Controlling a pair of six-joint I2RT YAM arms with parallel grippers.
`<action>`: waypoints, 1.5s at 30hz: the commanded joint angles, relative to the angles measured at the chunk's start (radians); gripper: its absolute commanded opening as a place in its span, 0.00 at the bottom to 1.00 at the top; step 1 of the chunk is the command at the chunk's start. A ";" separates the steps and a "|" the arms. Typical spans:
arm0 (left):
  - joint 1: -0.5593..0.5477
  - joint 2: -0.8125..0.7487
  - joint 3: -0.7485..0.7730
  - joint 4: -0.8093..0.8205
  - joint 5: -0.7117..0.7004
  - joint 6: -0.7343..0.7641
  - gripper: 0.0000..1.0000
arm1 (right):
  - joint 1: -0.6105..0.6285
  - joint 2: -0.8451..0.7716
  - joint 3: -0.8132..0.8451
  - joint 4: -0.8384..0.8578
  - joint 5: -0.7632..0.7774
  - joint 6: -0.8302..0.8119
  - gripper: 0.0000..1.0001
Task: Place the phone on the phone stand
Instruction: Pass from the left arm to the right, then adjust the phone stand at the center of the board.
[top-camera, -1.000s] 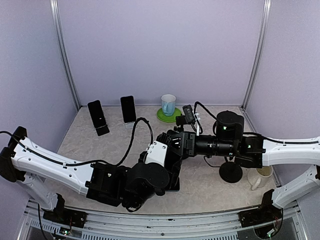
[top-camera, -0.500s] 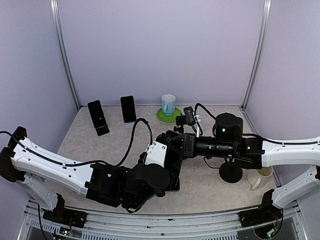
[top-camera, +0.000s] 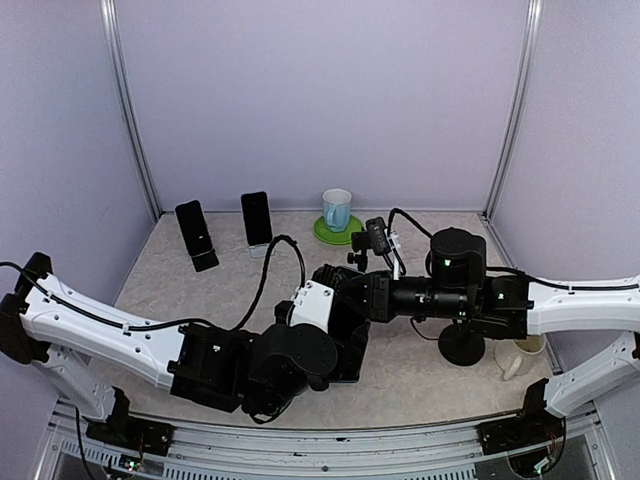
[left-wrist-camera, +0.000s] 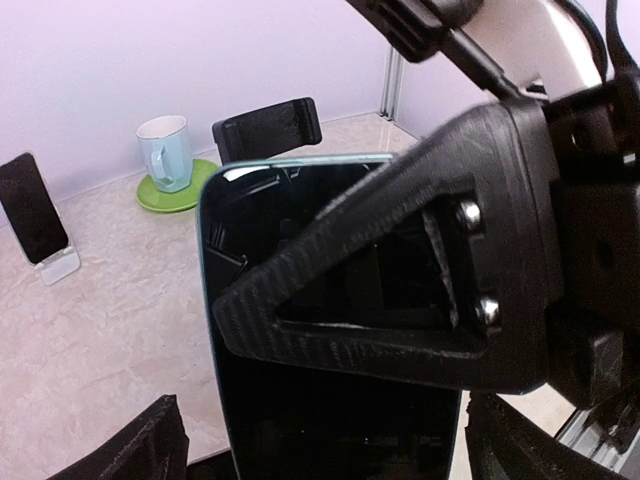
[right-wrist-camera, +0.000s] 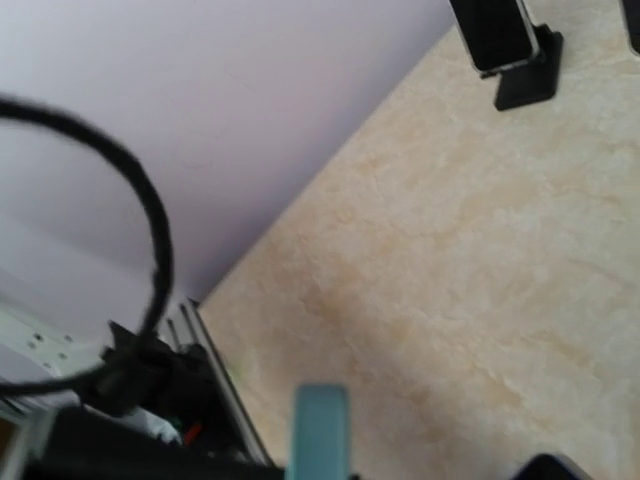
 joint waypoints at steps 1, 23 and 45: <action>-0.001 -0.058 -0.013 0.028 0.025 -0.009 0.98 | 0.008 -0.064 0.065 -0.055 0.059 -0.079 0.00; 0.118 -0.203 -0.103 -0.054 0.078 -0.084 0.99 | -0.134 -0.364 0.116 -0.313 0.318 -0.249 0.00; 0.400 0.034 0.162 -0.047 0.451 0.078 0.99 | -0.159 -0.465 0.071 -0.382 0.365 -0.256 0.00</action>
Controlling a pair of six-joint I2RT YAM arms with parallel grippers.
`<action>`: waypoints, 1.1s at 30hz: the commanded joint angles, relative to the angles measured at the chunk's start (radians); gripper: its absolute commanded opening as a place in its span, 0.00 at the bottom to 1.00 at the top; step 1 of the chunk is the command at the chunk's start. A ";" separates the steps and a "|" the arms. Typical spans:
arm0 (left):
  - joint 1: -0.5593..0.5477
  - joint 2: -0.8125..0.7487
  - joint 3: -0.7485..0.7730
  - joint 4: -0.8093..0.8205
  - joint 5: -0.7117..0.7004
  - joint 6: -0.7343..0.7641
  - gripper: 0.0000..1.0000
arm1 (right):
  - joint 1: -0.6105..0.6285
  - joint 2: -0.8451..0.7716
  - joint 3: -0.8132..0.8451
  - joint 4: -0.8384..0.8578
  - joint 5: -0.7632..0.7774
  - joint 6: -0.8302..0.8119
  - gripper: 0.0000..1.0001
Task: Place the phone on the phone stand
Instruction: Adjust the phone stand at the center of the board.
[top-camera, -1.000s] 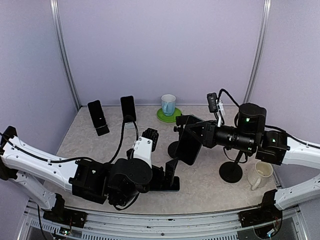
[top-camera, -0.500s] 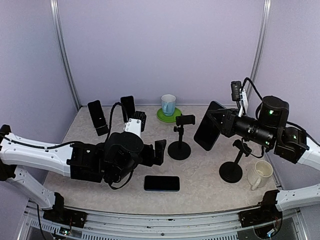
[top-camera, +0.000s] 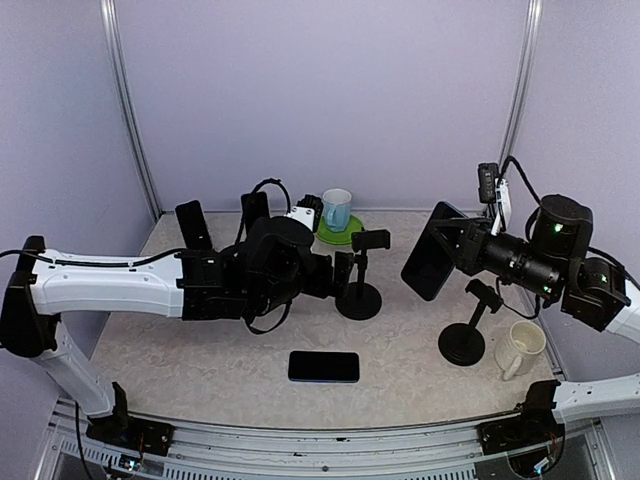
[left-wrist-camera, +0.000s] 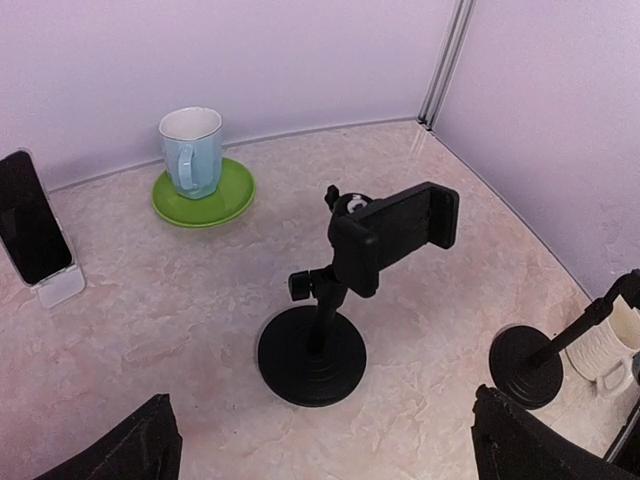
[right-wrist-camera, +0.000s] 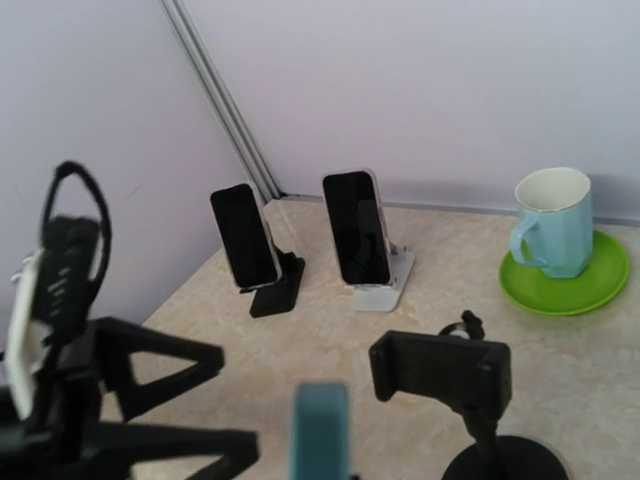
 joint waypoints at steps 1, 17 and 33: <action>0.052 0.055 0.063 0.013 0.125 0.040 0.98 | -0.009 -0.036 -0.009 0.025 0.029 -0.003 0.00; 0.171 0.162 0.119 0.126 0.367 0.064 0.81 | -0.008 -0.067 -0.029 0.017 0.054 -0.002 0.00; 0.230 0.254 0.180 0.165 0.450 0.091 0.68 | -0.009 -0.075 -0.035 0.014 0.064 -0.005 0.00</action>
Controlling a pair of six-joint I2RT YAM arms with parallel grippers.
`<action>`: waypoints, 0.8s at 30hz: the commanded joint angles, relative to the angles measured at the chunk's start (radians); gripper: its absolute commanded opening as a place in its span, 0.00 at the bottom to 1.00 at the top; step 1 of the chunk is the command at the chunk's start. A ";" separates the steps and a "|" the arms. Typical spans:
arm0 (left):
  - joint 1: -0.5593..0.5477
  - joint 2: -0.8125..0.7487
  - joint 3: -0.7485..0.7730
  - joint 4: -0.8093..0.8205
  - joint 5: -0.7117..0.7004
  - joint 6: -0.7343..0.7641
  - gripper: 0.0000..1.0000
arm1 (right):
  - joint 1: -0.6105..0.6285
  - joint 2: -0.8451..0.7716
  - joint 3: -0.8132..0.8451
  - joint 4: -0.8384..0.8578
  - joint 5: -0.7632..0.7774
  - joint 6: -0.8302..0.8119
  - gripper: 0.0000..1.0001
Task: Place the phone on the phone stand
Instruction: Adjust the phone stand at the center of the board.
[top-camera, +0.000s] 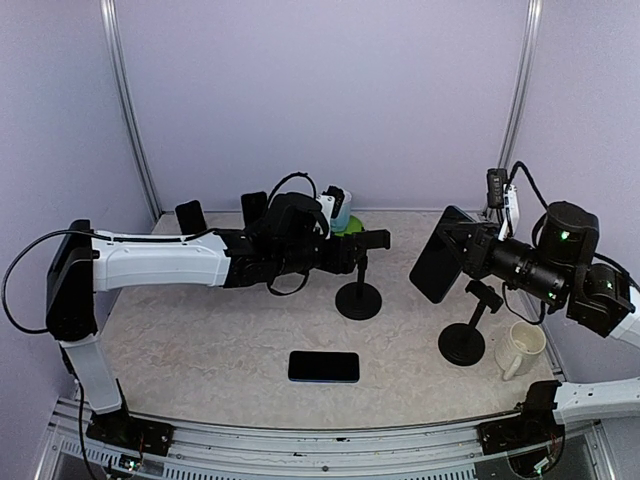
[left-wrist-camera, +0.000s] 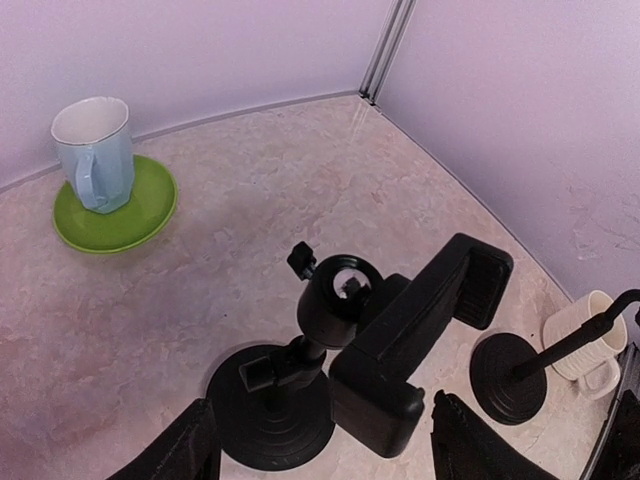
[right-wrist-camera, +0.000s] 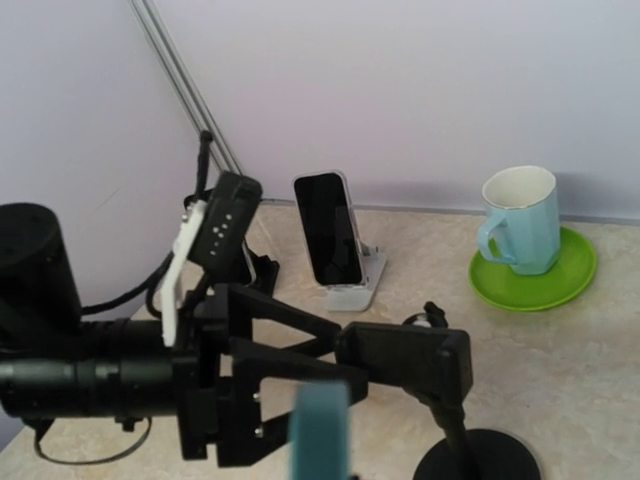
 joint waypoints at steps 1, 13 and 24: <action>0.016 0.018 0.029 0.032 0.030 0.011 0.66 | -0.008 -0.023 -0.003 0.036 0.018 -0.002 0.00; 0.039 0.020 0.020 0.058 0.062 0.015 0.42 | -0.008 0.000 -0.004 0.050 0.009 -0.003 0.00; 0.039 -0.036 -0.057 0.120 0.144 0.030 0.32 | -0.008 0.030 0.018 0.067 -0.081 -0.076 0.00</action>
